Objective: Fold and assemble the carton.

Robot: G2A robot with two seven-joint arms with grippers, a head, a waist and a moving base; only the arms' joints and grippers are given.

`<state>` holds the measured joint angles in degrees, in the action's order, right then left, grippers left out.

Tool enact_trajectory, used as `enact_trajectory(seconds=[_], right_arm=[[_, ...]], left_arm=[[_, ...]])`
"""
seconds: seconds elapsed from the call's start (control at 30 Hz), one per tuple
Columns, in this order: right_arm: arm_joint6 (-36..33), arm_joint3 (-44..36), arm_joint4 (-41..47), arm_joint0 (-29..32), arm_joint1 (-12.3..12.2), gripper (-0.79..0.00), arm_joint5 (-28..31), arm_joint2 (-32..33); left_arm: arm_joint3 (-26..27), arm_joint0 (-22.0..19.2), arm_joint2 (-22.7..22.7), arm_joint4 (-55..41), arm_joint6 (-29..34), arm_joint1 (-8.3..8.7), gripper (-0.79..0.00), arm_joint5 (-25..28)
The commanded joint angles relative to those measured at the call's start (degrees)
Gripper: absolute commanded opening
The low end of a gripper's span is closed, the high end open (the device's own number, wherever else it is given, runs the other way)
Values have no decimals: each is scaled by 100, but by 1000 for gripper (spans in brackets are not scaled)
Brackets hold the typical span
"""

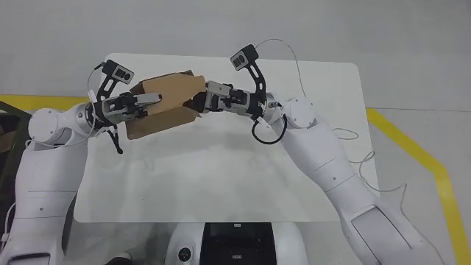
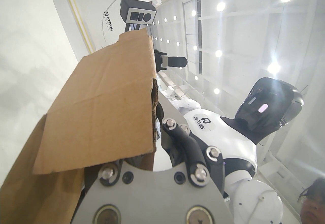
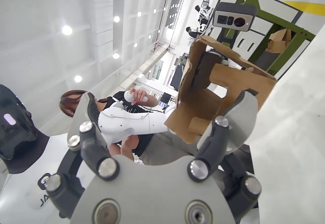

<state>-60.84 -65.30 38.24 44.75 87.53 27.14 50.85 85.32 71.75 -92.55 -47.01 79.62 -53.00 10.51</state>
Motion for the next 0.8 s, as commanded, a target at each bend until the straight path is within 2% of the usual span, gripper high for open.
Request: enact_trajectory(seconds=[0.0,0.47,0.77], right_arm=[[-52,11,54,-25,19,0,-12,-36],[-221,194,262,-193,154,0,-85,-220],[-323,296,818,-181,245,0,-99,-190]], left_arm=[[-3,-3,3,6,3,0,-785,8],[17,-74,60,-185,243,-3,-785,-51],[-110,-123,66,-273,347,-2,-785,-95]])
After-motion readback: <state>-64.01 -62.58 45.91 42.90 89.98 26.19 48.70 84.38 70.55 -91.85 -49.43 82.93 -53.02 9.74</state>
